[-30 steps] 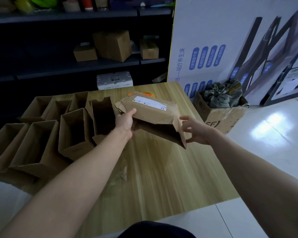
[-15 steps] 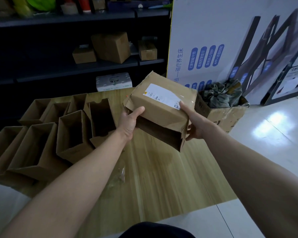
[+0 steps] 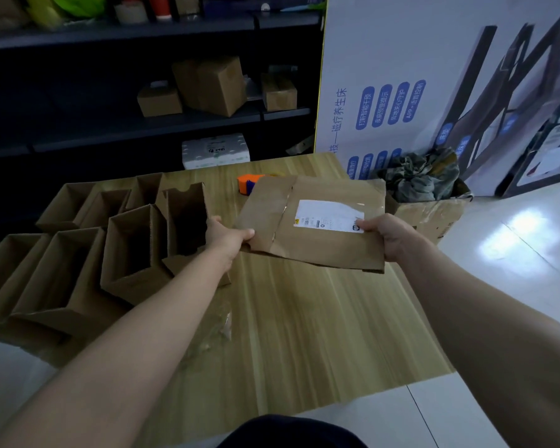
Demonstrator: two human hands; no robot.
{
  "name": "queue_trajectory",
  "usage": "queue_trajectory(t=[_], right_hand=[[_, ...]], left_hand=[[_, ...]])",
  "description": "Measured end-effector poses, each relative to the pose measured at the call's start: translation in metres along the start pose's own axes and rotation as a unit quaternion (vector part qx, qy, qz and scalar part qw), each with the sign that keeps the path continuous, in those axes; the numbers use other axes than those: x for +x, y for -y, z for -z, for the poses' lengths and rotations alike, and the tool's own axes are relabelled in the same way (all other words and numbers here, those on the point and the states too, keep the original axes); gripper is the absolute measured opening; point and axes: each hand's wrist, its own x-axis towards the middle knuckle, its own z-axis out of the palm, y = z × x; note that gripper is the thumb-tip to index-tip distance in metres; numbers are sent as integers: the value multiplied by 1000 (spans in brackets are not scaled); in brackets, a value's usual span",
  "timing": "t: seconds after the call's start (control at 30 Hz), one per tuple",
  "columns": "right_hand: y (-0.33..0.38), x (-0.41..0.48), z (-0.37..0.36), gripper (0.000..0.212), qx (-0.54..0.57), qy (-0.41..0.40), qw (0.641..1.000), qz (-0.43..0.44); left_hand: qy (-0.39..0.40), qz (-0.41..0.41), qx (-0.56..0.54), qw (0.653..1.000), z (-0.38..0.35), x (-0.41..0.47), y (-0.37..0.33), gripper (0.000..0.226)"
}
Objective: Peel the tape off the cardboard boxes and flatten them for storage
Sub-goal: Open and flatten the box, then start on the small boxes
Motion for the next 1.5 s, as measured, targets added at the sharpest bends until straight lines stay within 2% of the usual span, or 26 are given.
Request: queue_trajectory(t=[0.07,0.13,0.2,0.27,0.3,0.37,0.43,0.5,0.57,0.67,0.77,0.9,1.07,1.17,1.23,1.33,1.4,1.5], right_hand=[[-9,7,1,34,30,-23,999,8],[-20,12,-5,27,67,-31,997,17],[-32,16,-14,10,118,-32,992,17],[-48,19,-25,9,154,-32,988,-2],[-57,22,-29,7,152,-30,988,-21],[-74,25,-33,8,98,-38,992,-70],[-87,30,-23,14,-8,-68,992,-107],[-92,36,-10,12,-153,-127,977,-71],[-90,38,2,14,-221,-158,962,-39],[-77,37,5,8,-262,-133,956,-15],[-66,34,-5,25,-304,-97,947,31],[-52,30,-35,32,-325,-78,938,97],[-23,24,-109,35,-347,6,908,233],[-15,19,-163,40,-371,59,873,310],[-19,15,-194,41,-389,85,836,379],[-29,4,-230,50,-502,147,730,440],[-35,-3,-247,55,-620,183,644,410],[-48,2,-266,50,-759,168,521,353]], left_hand=[[-29,34,-38,998,-13,1,0,91],[-17,100,-102,990,-30,-3,0,94],[79,148,-162,972,-51,-11,4,75],[163,158,-171,959,-74,-23,10,46],[173,158,-162,959,-85,-26,14,40],[147,151,-144,967,-95,-26,22,41],[121,143,-126,974,-97,-22,29,42],[116,151,-92,977,-97,-17,39,41],[110,153,-51,981,-100,-12,54,38],[75,139,49,986,-102,-7,69,37],[44,112,149,982,-99,-5,73,44],[55,61,185,979,-91,-4,65,43],[51,-86,171,980,-47,-9,34,23],[-7,-162,162,974,6,-20,9,24],[-53,-188,163,967,44,-25,0,25],[-102,-188,167,963,93,-24,4,24],[-116,-169,174,963,115,-24,11,23],[-116,-161,186,962,134,-25,21,22]])
